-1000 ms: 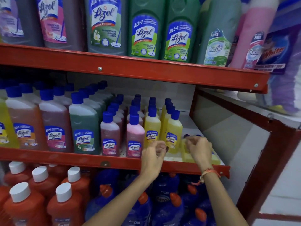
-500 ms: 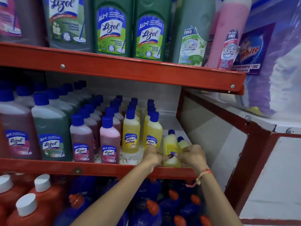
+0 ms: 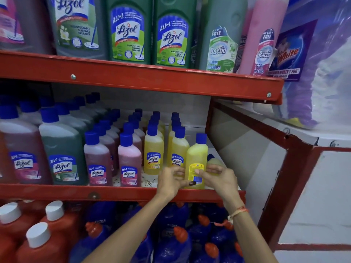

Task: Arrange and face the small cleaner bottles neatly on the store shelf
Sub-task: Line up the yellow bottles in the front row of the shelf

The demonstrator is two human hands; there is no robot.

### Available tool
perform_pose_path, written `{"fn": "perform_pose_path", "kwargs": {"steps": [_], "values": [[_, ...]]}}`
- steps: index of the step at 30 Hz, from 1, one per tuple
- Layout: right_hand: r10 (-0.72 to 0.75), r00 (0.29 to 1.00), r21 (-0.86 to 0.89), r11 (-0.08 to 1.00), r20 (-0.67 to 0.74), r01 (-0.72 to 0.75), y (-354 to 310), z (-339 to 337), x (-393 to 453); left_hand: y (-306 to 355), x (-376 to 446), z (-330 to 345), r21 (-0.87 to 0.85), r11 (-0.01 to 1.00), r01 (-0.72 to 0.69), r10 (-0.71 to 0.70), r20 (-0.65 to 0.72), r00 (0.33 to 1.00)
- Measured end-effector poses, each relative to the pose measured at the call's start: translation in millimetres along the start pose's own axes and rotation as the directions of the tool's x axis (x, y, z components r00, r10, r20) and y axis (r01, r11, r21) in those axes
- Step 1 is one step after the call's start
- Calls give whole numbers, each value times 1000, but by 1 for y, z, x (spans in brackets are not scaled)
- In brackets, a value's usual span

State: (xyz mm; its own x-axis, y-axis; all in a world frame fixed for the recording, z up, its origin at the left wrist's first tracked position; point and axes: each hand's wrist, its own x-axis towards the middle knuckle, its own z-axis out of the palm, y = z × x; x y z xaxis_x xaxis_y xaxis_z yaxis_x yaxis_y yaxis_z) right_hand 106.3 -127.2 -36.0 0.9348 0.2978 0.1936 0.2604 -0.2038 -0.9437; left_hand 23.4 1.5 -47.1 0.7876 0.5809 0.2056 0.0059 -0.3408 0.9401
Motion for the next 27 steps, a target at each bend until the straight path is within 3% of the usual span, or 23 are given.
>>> {"fn": "perform_pose_path", "kwargs": {"steps": [6,11,14,17,19,23,27], "values": [[-177,912,-229,969,-370,95,-29,41,-22,-3,-4,1,-10,998,-65,64,-31,997],[-181,885,-159,980,-430,123,-23,50,-27,-7,-2,-6,-45,997,-69,71,32,997],[-143,934,-31,990,-329,141,-18,38,-24,-8,0,-10,-84,995,-49,56,82,995],[-93,992,217,970,-83,109,-10,21,-17,-6,3,-11,-62,997,-47,53,108,993],[-81,994,333,941,71,53,-3,11,-10,-3,3,-11,-52,997,-55,59,90,994],[-73,961,353,935,265,-26,5,-1,5,-4,1,-12,-39,997,-62,64,45,997],[-122,947,230,972,297,53,9,-5,6,-10,-5,-15,-20,997,-75,74,-32,997]]}}
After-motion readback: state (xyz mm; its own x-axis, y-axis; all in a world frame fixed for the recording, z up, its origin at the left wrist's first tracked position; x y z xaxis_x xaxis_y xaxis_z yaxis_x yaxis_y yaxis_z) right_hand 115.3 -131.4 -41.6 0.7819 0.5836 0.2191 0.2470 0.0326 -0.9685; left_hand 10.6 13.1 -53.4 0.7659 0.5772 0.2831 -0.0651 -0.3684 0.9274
